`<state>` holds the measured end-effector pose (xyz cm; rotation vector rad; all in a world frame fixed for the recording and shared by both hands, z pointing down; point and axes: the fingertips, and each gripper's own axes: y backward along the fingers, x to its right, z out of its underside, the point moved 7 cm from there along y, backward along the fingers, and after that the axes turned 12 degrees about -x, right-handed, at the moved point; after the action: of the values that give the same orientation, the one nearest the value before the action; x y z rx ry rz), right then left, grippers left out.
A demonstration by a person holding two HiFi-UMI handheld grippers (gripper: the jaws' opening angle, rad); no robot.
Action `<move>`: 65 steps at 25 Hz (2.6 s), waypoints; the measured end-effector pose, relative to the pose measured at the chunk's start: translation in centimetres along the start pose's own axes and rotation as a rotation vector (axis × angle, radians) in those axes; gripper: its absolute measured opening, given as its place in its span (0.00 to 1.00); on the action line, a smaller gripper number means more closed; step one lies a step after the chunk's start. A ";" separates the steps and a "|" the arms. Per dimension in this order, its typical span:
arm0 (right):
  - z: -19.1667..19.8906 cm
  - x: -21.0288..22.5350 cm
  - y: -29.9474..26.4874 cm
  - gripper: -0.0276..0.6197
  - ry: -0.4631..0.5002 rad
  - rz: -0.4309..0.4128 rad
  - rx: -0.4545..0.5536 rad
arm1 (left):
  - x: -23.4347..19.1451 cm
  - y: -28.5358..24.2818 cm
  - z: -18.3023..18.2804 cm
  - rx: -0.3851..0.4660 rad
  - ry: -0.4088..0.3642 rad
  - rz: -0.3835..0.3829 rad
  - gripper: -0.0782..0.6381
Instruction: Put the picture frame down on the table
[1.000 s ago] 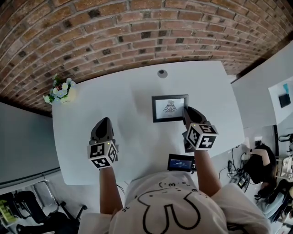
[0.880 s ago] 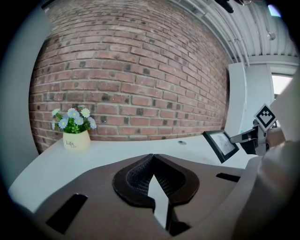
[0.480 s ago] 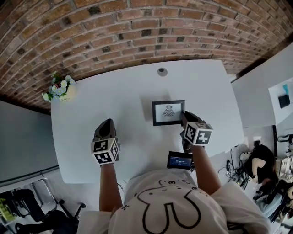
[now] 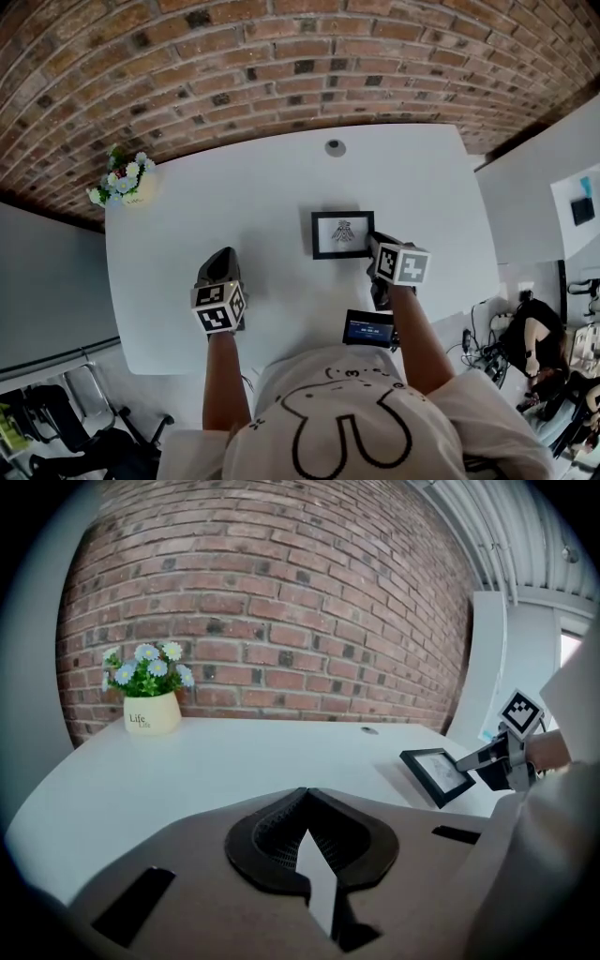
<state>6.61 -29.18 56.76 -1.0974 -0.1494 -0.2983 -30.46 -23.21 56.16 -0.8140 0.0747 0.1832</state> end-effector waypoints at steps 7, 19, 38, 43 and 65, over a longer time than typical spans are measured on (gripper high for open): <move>0.6 0.7 -1.5 0.14 -0.082 -0.007 -0.080 | -0.1 -0.9 0.4 -0.033 0.001 0.010 0.12; 1.2 1.1 -2.5 0.14 -0.144 -0.002 -0.099 | -0.4 -0.6 0.5 -0.027 0.015 0.015 0.12; 0.9 0.9 -1.4 0.28 -0.175 -0.029 -0.031 | -1.1 0.3 0.6 -0.003 0.022 0.015 0.12; 0.1 0.5 -0.3 0.28 -0.120 -0.051 0.005 | -1.4 0.8 0.3 0.020 0.027 0.015 0.12; -2.7 -3.0 7.4 0.07 0.104 -0.078 0.234 | -0.7 6.0 -4.0 0.204 -0.022 0.011 0.12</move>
<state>6.01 -28.00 48.48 -0.8432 -0.1310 -0.3969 -32.30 -22.22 49.25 -0.6083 0.0757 0.1915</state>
